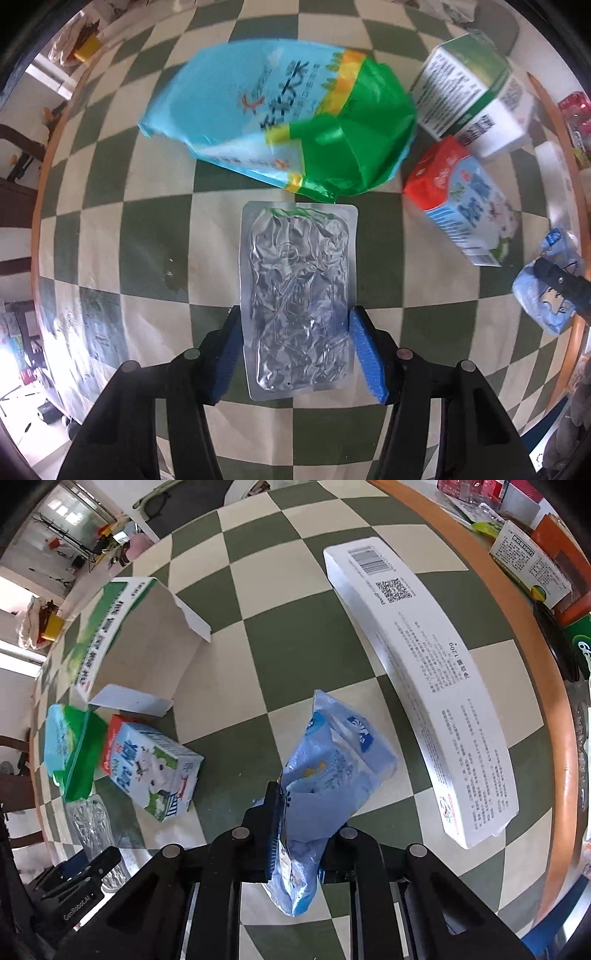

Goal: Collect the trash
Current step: 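Grasp the blue star-print bag with the right tool while the left grasps the blister pack, then lift the blue bag and silver blister pack and carry both toward the bin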

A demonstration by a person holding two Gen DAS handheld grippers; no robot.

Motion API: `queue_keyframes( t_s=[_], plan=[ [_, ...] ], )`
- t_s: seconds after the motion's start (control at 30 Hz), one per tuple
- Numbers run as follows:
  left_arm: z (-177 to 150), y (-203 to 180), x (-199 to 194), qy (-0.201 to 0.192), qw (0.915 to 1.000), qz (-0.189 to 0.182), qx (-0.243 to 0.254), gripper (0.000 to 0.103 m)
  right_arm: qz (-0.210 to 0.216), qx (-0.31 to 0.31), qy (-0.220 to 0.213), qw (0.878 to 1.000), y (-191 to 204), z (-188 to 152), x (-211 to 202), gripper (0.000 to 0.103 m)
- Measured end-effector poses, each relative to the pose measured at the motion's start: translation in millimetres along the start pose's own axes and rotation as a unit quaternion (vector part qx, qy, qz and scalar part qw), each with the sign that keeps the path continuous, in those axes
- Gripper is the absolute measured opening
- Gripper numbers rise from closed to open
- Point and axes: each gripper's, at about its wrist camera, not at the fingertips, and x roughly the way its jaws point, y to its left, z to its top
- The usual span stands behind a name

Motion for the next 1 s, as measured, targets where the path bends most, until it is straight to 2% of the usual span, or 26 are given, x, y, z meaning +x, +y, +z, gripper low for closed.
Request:
queue_keyframes(
  t_s=[0.2, 0.4, 0.6, 0.7, 0.73, 0.77, 0.9, 1.0],
  plan=[
    [-15.2, -3.8, -34.9, -0.037, 0.9991, -0.004, 0.018, 0.054, 0.015, -0.002, -0.001, 1.0, -9.1, -12.1, -12.2, 0.012],
    [-34.9, 12.5, -65.7, -0.069, 0.9973, -0.015, 0.022, 0.054, 0.024, -0.005, -0.012, 1.0, -3.0, -33.8, -26.5, 0.012],
    [-80.5, 33.1, -86.1, -0.106, 0.9935, -0.029, 0.029, 0.053, 0.036, -0.003, -0.037, 0.999, 8.9, -76.2, -59.0, 0.012],
    [-105.8, 45.8, -87.6, -0.12, 0.9914, -0.039, 0.035, 0.052, 0.041, -0.004, -0.055, 0.998, 15.6, -105.8, -78.6, 0.012],
    [-116.6, 50.6, -88.6, -0.123, 0.9908, -0.044, 0.036, 0.031, 0.043, -0.003, -0.062, 0.997, 13.9, -117.4, -89.0, 0.012],
    [-132.0, 58.0, -88.9, -0.119, 0.9907, -0.052, 0.039, 0.026, 0.045, -0.001, -0.07, 0.997, 14.6, -132.2, -97.3, 0.012],
    [-172.0, 82.3, -75.1, -0.1, 0.9895, -0.099, 0.031, 0.026, 0.048, 0.005, -0.09, 0.995, 19.6, -200.2, -124.9, 0.012],
    [-190.8, 110.6, -35.5, -0.053, 0.9882, -0.143, 0.008, 0.026, 0.04, 0.001, -0.098, 0.994, 22.2, -248.3, -137.4, 0.011]
  ],
)
